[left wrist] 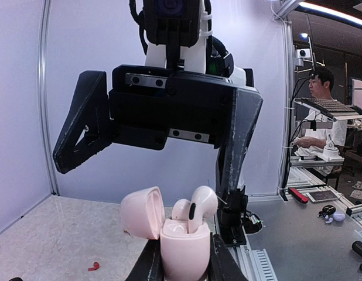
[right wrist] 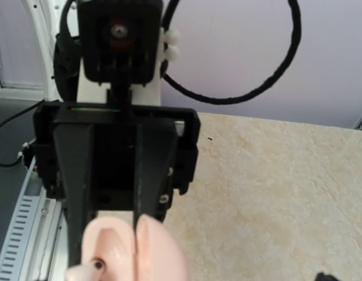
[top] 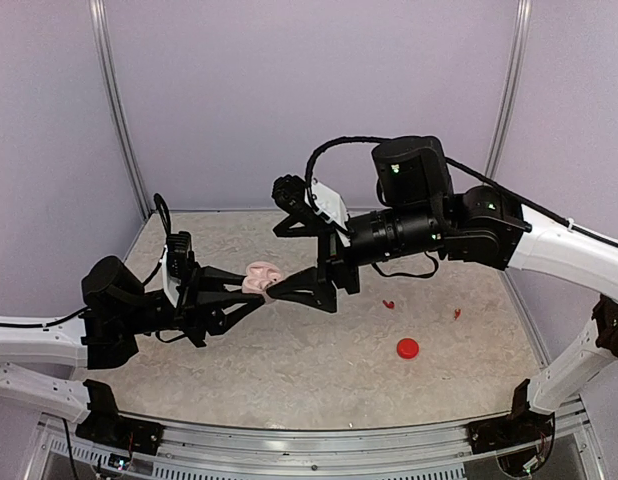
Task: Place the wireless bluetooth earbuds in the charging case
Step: Adjust the left earbud in the left side groove of the charging case, then close the charging case with the earbuds.
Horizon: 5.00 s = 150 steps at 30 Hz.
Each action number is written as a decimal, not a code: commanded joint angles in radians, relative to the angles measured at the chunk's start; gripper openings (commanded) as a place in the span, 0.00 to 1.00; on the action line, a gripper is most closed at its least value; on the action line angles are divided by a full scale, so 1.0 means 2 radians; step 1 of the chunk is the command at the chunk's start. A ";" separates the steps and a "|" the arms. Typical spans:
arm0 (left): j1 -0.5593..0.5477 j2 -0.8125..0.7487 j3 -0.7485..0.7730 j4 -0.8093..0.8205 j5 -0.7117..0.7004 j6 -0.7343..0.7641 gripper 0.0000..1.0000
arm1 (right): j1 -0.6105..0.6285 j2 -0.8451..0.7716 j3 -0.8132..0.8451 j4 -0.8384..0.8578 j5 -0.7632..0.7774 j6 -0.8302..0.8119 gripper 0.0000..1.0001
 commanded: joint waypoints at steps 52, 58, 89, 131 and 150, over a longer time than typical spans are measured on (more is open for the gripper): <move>-0.026 -0.014 0.001 -0.021 -0.036 0.061 0.00 | 0.004 -0.002 0.007 0.056 -0.035 0.083 0.99; -0.027 -0.009 0.002 -0.026 -0.033 0.061 0.00 | 0.003 -0.028 0.004 0.067 -0.033 0.065 0.94; -0.034 -0.009 0.006 -0.033 -0.041 0.073 0.00 | -0.004 0.033 0.009 -0.003 0.038 0.069 0.73; -0.014 -0.029 -0.012 0.015 -0.074 0.013 0.00 | -0.024 0.003 -0.068 0.137 -0.183 0.132 0.68; 0.009 -0.015 -0.008 0.021 -0.087 -0.014 0.00 | -0.011 -0.025 -0.093 0.144 -0.214 0.092 0.58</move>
